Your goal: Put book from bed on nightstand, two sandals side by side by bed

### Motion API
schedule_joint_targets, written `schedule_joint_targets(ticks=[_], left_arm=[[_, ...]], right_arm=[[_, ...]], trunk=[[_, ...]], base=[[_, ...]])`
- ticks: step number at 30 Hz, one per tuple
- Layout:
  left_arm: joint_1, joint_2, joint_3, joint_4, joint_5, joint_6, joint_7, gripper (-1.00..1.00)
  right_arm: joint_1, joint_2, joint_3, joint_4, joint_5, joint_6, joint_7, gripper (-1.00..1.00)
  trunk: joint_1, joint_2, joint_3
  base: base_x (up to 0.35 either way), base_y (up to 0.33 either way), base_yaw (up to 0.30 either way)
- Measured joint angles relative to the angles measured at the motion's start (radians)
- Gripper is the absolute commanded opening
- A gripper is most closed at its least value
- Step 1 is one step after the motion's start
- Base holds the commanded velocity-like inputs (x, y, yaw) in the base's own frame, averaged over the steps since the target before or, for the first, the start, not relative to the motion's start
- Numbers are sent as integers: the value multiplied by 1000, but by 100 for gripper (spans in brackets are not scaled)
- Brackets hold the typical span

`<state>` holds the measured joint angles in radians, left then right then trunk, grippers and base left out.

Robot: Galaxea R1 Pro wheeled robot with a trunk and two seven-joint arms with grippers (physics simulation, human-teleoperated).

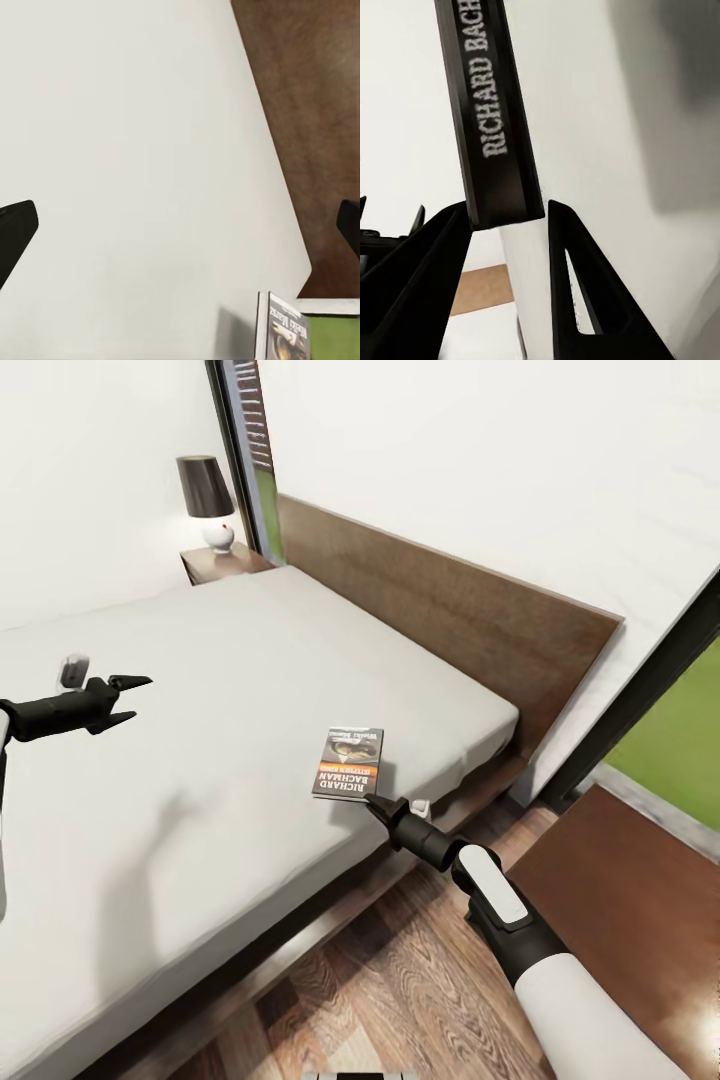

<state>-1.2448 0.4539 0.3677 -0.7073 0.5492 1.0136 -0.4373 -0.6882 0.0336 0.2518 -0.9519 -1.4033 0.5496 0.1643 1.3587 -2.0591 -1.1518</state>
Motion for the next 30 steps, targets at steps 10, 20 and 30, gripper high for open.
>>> schedule_joint_targets(ticks=[10,20,30], left_arm=[[1,19,0,28,-1,0,-1,100],[2,29,0,39,-1,0,-2,100],[2,35,0,52,-1,0,-2,100]], right_arm=[[0,0,-1,0,-2,0,1,-100],[0,0,-2,0,-2,0,1,-100],[0,1,-2,0,-2,-3,0,-100]], trunk=[[-38,70,31],[-77,140,63],[-115,210,94]], base=[[0,0,0],[0,0,0],[0,0,0]])
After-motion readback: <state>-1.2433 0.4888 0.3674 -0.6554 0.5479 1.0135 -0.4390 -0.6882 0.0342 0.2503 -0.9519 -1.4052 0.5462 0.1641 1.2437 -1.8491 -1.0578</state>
